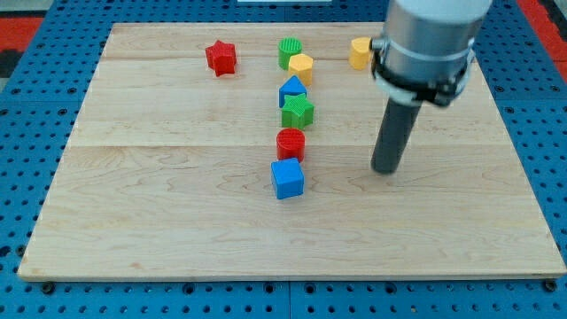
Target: Move the green circle into the green star
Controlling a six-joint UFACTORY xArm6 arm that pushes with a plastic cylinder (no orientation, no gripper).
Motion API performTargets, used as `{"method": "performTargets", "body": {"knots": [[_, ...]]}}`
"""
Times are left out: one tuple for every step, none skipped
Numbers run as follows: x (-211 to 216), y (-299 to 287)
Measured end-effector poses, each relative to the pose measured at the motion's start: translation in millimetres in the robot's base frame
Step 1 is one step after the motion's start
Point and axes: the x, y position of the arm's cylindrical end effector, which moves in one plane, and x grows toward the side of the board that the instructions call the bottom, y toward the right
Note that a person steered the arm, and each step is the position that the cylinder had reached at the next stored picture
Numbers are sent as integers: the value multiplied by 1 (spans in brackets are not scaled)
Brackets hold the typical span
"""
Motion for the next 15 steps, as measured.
{"method": "performTargets", "body": {"knots": [[-92, 1], [-146, -37], [-213, -57], [-237, -81], [-239, -133], [-199, -152], [-199, -144], [-239, -113], [-194, -98], [-180, -160], [-160, -174], [-170, -189], [-162, -215], [-106, -206], [-87, -165]]}}
